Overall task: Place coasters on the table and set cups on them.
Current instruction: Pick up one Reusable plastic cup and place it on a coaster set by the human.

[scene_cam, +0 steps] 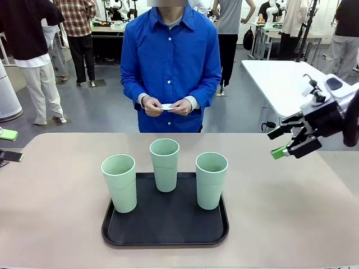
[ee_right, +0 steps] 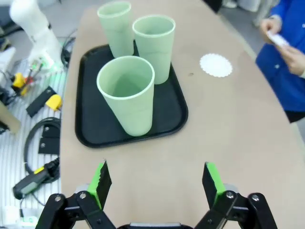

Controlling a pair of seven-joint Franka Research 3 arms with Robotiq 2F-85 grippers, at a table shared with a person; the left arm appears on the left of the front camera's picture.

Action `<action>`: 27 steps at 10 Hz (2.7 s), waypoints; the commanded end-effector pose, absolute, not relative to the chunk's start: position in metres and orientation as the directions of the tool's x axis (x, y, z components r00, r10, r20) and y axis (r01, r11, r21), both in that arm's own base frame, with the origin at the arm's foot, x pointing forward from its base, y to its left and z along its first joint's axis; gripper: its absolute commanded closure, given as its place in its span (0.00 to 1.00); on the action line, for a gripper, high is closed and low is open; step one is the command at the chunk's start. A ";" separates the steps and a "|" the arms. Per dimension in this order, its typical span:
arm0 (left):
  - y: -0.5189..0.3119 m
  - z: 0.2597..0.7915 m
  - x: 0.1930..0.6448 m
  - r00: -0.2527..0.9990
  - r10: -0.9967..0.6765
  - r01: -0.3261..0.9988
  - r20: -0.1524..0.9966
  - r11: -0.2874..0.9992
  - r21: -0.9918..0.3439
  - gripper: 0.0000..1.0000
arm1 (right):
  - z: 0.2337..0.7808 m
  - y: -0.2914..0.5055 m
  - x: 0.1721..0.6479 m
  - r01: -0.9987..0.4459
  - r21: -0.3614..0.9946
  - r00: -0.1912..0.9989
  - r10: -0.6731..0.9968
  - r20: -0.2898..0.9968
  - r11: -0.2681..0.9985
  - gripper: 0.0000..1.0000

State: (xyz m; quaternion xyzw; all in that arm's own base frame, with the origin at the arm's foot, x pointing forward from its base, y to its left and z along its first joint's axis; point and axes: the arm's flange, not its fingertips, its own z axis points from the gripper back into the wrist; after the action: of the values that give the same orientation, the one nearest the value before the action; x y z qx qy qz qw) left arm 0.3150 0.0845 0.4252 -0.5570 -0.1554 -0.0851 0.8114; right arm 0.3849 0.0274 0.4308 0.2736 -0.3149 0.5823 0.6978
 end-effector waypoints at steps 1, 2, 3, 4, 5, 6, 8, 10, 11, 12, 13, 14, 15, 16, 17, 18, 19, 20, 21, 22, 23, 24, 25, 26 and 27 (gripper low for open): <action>0.085 0.426 0.315 0.934 0.039 0.319 0.355 0.355 -0.879 0.00 | 0.412 0.033 0.410 -0.995 0.024 0.075 0.606 0.792 0.092 0.00; 0.085 0.426 0.315 0.934 0.039 0.319 0.355 0.355 -0.879 0.00 | 0.403 0.038 0.417 -0.999 0.025 0.043 0.593 0.804 0.037 0.00; 0.085 0.426 0.315 0.934 0.039 0.319 0.355 0.355 -0.879 0.00 | 0.395 0.044 0.419 -0.999 0.033 0.034 0.581 0.813 0.012 0.00; 0.085 0.426 0.315 0.934 0.039 0.319 0.355 0.355 -0.879 0.00 | 0.388 0.049 0.419 -0.999 0.048 0.038 0.565 0.824 -0.003 0.00; 0.085 0.426 0.315 0.934 0.039 0.319 0.355 0.355 -0.879 0.00 | 0.382 0.049 0.419 -0.998 0.053 0.038 0.545 0.838 -0.012 0.00; 0.085 0.426 0.315 0.934 0.039 0.319 0.355 0.355 -0.879 0.00 | 0.379 0.047 0.418 -0.998 0.055 0.060 0.521 0.851 0.025 0.00; 0.085 0.426 0.315 0.934 0.039 0.319 0.355 0.355 -0.879 0.00 | 0.386 0.054 0.414 -0.998 0.062 0.051 0.578 0.814 0.001 0.00; 0.085 0.426 0.315 0.934 0.039 0.319 0.355 0.355 -0.879 0.00 | 0.386 0.054 0.414 -0.998 0.062 0.051 0.578 0.814 0.001 0.00; 0.085 0.426 0.315 0.934 0.039 0.319 0.355 0.355 -0.879 0.00 | 0.386 0.054 0.414 -0.998 0.062 0.051 0.578 0.814 0.001 0.00; 0.085 0.426 0.315 0.934 0.039 0.319 0.355 0.355 -0.879 0.00 | 0.386 0.054 0.414 -0.998 0.062 0.051 0.578 0.814 0.001 0.00; 0.085 0.426 0.315 0.934 0.039 0.319 0.355 0.355 -0.879 0.00 | 0.383 0.054 0.414 -0.998 0.065 0.056 0.574 0.817 0.005 0.00; 0.085 0.426 0.315 0.934 0.039 0.319 0.355 0.355 -0.879 0.00 | 0.369 0.052 0.416 -0.998 0.044 0.018 0.540 0.842 -0.034 0.00; 0.085 0.426 0.315 0.934 0.039 0.319 0.355 0.355 -0.879 0.00 | 0.358 0.054 0.414 -0.997 0.060 0.032 0.503 0.864 -0.040 0.00; 0.085 0.426 0.315 0.934 0.039 0.319 0.355 0.355 -0.879 0.00 | 0.347 0.056 0.413 -0.996 0.085 0.058 0.489 0.870 -0.034 0.00; 0.085 0.426 0.315 0.934 0.039 0.319 0.355 0.355 -0.879 0.00 | 0.339 0.056 0.411 -0.995 0.091 0.062 0.457 0.887 -0.041 0.00; 0.085 0.426 0.315 0.934 0.039 0.319 0.355 0.355 -0.879 0.00 | 0.332 0.056 0.408 -0.996 0.078 0.058 0.410 0.910 -0.032 0.00; 0.085 0.426 0.315 0.934 0.039 0.319 0.355 0.355 -0.879 0.00 | 0.327 0.055 0.407 -0.997 0.066 0.049 0.368 0.928 -0.032 0.00; 0.085 0.426 0.315 0.934 0.039 0.319 0.355 0.355 -0.879 0.00 | 0.321 0.055 0.406 -0.998 0.061 0.048 0.327 0.944 -0.028 0.00; 0.085 0.426 0.315 0.934 0.039 0.319 0.355 0.355 -0.879 0.00 | 0.315 0.053 0.404 -1.000 0.025 0.021 0.275 0.961 -0.010 0.00; 0.085 0.426 0.315 0.934 0.039 0.319 0.355 0.355 -0.879 0.00 | 0.309 0.051 0.404 -1.000 0.029 0.028 0.254 0.967 -0.001 0.00; 0.085 0.426 0.315 0.934 0.039 0.319 0.355 0.355 -0.879 0.00 | 0.306 0.049 0.406 -0.999 0.052 0.053 0.242 0.969 0.011 0.00; 0.085 0.426 0.315 0.934 0.039 0.319 0.355 0.355 -0.879 0.00 | 0.322 0.053 0.406 -0.998 0.060 0.054 0.308 0.950 -0.010 0.00; 0.085 0.426 0.315 0.934 0.039 0.319 0.355 0.355 -0.879 0.00 | 0.322 0.053 0.406 -0.998 0.060 0.054 0.308 0.950 -0.010 0.00; 0.085 0.426 0.315 0.934 0.039 0.319 0.355 0.355 -0.879 0.00 | 0.322 0.053 0.406 -0.998 0.060 0.054 0.308 0.950 -0.010 0.00; 0.085 0.426 0.315 0.934 0.039 0.319 0.355 0.355 -0.879 0.00 | 0.322 0.053 0.406 -0.998 0.060 0.054 0.308 0.950 -0.010 0.00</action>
State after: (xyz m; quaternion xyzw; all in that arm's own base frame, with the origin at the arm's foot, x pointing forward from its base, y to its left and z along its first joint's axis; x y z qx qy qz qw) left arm 0.3150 0.0844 0.4252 -0.5570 -0.1552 -0.0851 0.8114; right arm 0.4063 0.0518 0.3189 0.4390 -0.4060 0.5573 0.5760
